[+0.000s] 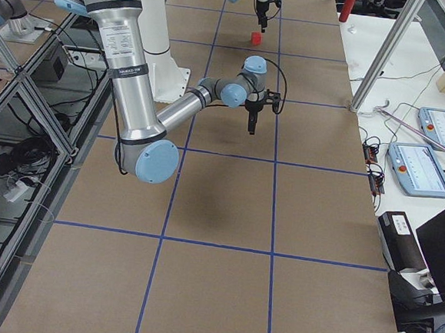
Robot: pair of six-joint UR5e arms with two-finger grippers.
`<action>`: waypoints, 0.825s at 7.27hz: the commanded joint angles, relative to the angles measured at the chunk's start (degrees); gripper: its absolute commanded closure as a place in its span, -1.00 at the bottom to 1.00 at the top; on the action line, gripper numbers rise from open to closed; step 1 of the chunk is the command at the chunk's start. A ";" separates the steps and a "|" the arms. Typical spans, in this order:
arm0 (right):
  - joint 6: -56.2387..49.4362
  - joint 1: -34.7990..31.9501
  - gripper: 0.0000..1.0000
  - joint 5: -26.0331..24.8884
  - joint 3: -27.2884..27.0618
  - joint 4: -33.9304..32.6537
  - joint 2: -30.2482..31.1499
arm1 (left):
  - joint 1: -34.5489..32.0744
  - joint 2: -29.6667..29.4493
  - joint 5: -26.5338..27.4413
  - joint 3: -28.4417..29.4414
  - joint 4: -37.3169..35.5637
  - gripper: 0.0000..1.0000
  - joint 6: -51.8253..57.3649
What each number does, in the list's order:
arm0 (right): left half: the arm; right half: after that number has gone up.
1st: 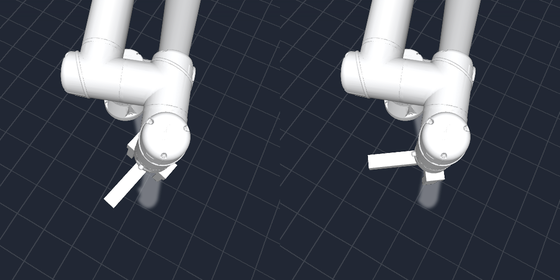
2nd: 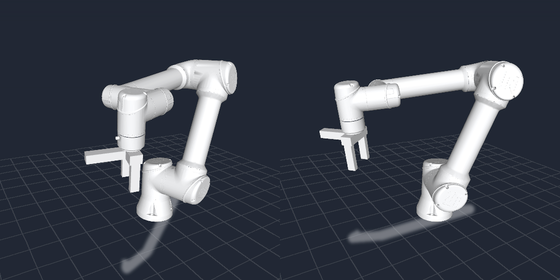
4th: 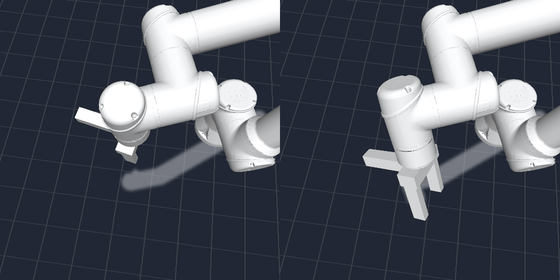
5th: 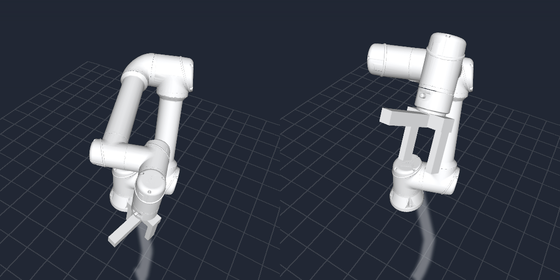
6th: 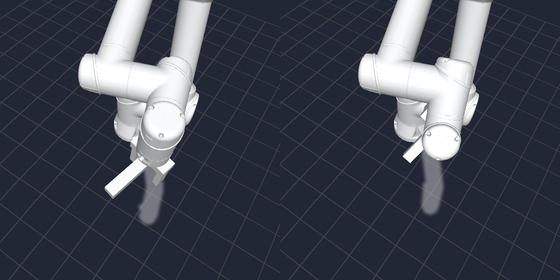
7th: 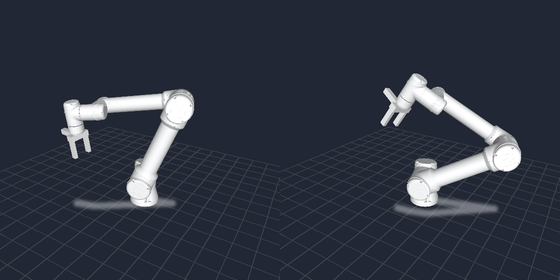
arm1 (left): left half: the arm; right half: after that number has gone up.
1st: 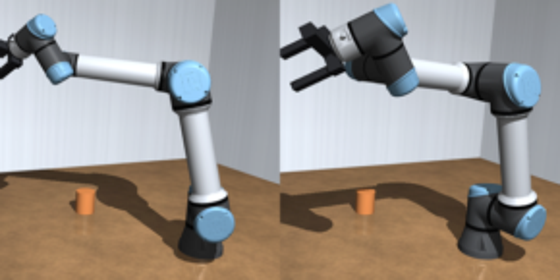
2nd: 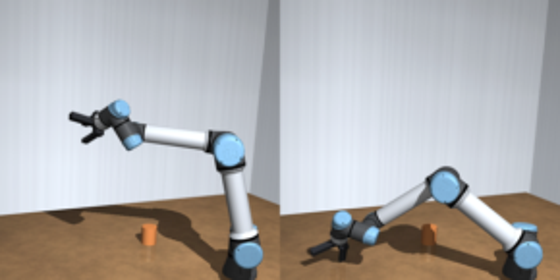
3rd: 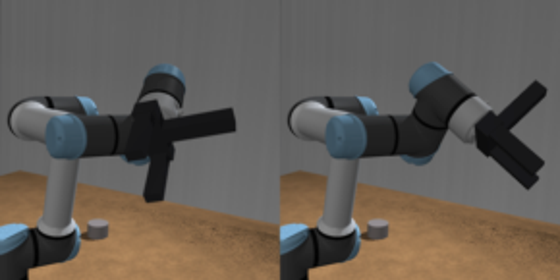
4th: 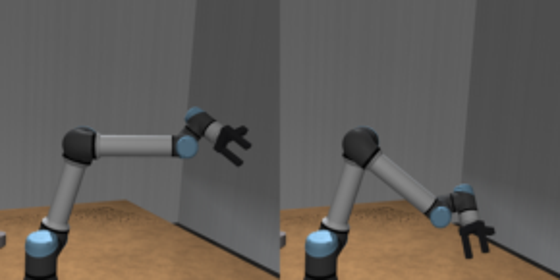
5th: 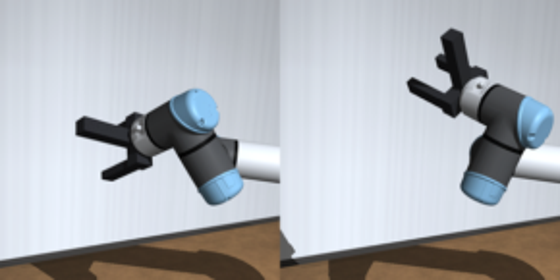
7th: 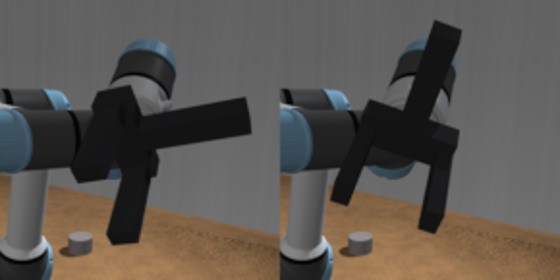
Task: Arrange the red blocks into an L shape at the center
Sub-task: 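Open the left gripper and move it toward the last red cube, then grasp the last red cube with the left gripper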
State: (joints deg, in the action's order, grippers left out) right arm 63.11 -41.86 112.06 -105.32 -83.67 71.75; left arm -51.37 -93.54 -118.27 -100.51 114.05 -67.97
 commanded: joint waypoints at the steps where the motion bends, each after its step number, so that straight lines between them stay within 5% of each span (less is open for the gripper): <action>1: -0.01 -0.06 -1.00 -0.09 0.03 0.00 -0.03 | 2.13 -3.40 0.32 3.82 0.30 -1.00 -3.14; 6: -0.01 0.03 -1.00 0.00 0.29 0.00 0.05 | 4.17 -2.79 0.32 5.06 -0.14 -1.00 -3.57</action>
State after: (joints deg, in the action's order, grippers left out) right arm 63.11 -41.88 112.02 -105.19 -83.75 71.80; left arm -47.67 -96.40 -117.86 -95.99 114.01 -71.37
